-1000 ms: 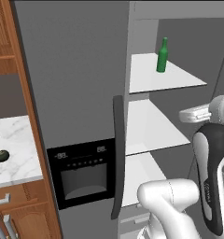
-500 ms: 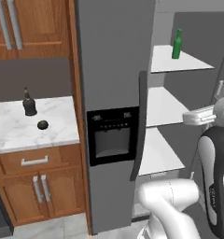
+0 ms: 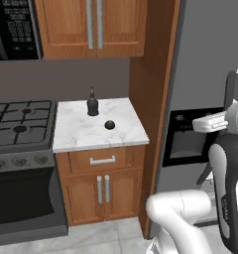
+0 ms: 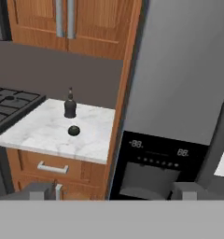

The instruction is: Place the beer and liquor on the top shelf of the fridge to keep them out of children's reach, and place the squash on lower shelves for easy access.

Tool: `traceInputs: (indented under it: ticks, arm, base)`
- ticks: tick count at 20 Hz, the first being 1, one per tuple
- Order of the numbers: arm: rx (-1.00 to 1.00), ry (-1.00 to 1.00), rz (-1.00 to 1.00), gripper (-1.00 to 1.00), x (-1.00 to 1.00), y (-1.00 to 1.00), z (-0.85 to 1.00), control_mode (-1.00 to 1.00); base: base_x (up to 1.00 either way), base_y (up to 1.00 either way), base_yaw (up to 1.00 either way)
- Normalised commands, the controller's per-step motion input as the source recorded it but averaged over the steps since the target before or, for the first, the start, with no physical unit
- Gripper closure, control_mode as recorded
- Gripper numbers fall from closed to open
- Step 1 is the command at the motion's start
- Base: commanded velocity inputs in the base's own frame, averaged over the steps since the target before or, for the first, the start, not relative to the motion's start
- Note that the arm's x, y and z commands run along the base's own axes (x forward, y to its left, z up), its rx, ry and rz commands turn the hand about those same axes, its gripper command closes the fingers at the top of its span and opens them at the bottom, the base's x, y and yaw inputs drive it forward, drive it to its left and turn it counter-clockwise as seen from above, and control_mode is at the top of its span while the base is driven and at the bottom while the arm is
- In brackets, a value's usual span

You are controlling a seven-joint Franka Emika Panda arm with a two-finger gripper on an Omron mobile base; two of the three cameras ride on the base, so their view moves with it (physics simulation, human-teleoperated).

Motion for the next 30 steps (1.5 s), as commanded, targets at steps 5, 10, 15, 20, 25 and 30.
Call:
traceInputs:
  ticks: [5,10,15,20,25,30]
  arm:
    - [0.00,0.00,0.00,-1.00,0.00,0.00,0.00,1.00]
    - [0.00,0.00,0.00,-1.00,0.00,0.00,0.00,1.00]
    - [0.00,0.00,0.00,-1.00,0.00,0.00,0.00,1.00]
    - [0.00,0.00,0.00,-1.00,0.00,0.00,0.00,1.00]
    - [0.00,0.00,0.00,-1.00,0.00,0.00,0.00,1.00]
    - [0.00,0.00,0.00,-1.00,0.00,0.00,0.00,1.00]
  base:
    - [0.28,0.97,-0.03]
    - [0.24,0.76,-0.26]
    - [0.39,0.67,-0.39]
    - [0.52,0.59,-0.40]
    - [0.53,0.64,-0.37]
    - [0.55,0.71,-0.31]
